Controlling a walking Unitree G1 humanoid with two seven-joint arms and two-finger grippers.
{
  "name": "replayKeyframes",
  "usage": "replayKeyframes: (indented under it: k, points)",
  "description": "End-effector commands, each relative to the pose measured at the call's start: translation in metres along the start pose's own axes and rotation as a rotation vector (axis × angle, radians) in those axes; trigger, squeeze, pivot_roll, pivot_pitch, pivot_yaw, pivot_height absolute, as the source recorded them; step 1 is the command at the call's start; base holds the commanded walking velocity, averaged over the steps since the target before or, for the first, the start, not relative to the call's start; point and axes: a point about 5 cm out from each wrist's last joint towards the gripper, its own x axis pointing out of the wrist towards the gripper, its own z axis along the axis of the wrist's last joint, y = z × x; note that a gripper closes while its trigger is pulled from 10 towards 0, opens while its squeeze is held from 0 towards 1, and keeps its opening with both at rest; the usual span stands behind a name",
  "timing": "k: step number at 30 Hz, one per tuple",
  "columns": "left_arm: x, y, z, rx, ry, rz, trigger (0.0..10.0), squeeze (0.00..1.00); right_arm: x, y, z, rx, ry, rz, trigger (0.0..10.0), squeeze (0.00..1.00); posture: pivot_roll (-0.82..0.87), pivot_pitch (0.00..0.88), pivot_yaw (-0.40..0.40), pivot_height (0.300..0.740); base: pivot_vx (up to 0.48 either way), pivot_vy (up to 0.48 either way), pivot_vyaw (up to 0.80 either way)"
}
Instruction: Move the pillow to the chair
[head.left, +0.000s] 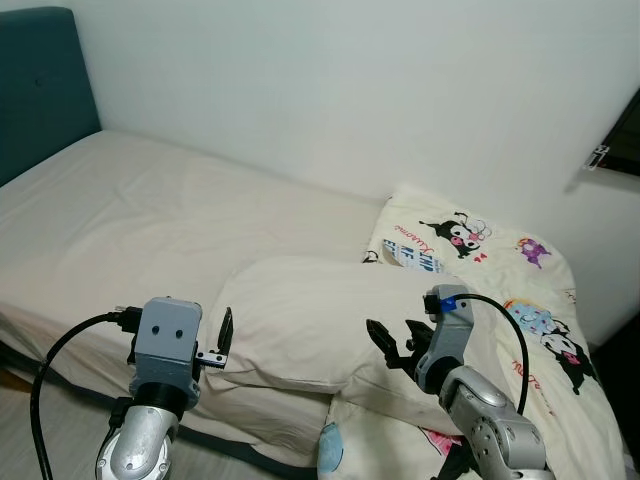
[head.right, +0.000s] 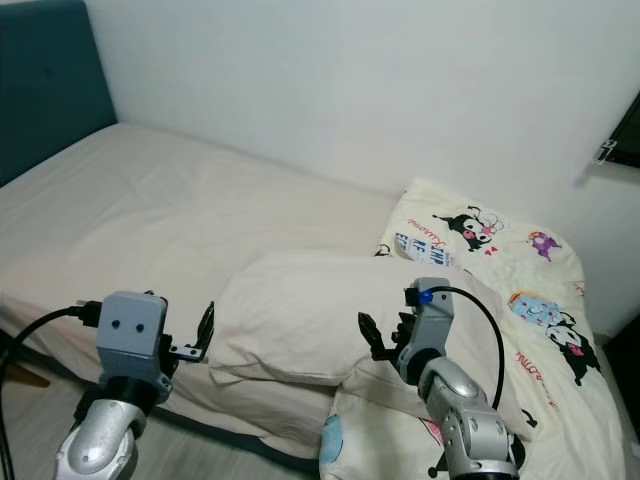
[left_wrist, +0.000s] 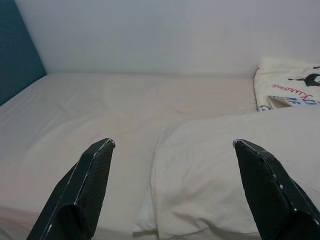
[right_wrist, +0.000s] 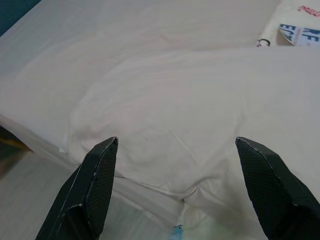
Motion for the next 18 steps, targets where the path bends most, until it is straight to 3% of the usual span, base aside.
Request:
replayKeyframes:
  k: [1, 9, 18]
  points:
    - [0.001, -0.001, 0.002, -0.004, -0.009, 0.004, 10.0, 0.00, 0.001, -0.006, 0.000, 0.037, 0.010, -0.028, 10.0, 0.00, 0.07, 0.000, -0.141, 0.656, 0.000, 0.000, 0.00]
    - [0.001, -0.001, 0.002, -0.002, -0.007, -0.001, 10.0, 0.00, 0.003, -0.008, 0.000, 0.079, 0.013, -0.043, 10.0, 0.00, 0.07, 0.000, -0.139, 0.636, 0.000, 0.000, 0.00]
    - [0.005, 0.001, 0.005, 0.020, -0.027, 0.002, 10.0, 0.00, 0.007, -0.019, 0.003, 0.192, 0.010, -0.093, 10.0, 0.00, 0.07, 0.000, -0.142, 0.601, 0.000, 0.000, 0.00]
